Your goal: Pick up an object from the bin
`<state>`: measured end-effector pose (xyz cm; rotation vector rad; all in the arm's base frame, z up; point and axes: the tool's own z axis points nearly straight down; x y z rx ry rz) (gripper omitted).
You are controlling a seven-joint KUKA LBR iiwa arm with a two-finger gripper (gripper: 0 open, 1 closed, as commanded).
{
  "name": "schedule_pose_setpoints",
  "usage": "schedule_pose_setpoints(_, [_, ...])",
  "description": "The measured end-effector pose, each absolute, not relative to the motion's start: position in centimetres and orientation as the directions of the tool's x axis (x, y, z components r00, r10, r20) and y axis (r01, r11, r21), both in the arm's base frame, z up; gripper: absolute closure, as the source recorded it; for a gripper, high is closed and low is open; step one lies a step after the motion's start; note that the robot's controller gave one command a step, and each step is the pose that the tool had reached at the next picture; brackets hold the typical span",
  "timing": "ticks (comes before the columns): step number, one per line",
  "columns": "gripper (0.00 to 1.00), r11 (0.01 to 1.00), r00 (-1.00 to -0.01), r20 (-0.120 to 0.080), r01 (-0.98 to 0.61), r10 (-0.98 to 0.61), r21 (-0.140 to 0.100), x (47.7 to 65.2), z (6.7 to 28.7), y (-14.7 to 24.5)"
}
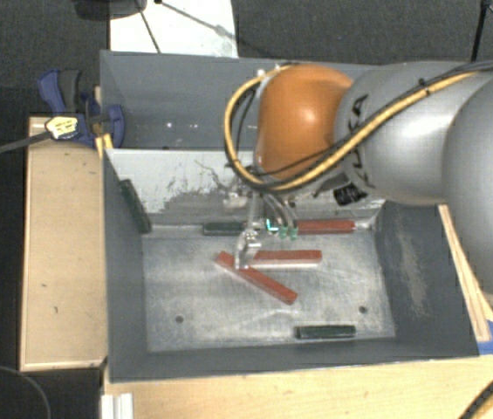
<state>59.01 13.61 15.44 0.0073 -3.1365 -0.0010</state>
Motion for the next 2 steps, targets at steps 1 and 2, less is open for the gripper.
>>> schedule_pose_setpoints(1, [0.0,1.0,-1.0,-0.003,-0.002,-0.002,0.002,59.2,15.9,13.6])
schedule_pose_setpoints(2, [1.0,0.987,-0.987,-0.008,-0.16,-0.16,0.003,58.6,7.5,12.3])
